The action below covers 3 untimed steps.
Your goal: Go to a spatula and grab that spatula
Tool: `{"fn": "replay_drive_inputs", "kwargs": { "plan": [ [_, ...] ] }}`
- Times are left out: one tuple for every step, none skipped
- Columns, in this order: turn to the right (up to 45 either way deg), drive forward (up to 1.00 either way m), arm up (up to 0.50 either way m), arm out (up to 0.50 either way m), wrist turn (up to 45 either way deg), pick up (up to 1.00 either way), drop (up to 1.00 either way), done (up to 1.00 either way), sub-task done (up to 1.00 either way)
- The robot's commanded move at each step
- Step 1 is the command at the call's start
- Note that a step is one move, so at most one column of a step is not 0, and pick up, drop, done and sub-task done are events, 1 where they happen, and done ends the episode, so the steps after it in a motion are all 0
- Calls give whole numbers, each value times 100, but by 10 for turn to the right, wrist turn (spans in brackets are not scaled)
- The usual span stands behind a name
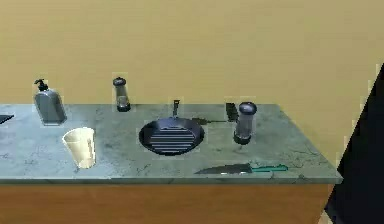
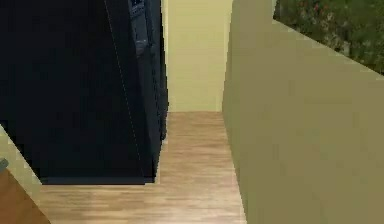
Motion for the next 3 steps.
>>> {"fn": "replay_drive_inputs", "kwargs": {
  "plan": [
    [-450,0,0,0,0,0,0,0,0],
    [-270,0,0,0,0,0,0,0,0],
    [-30,0,0,0,0,0,0,0,0]
  ]
}}
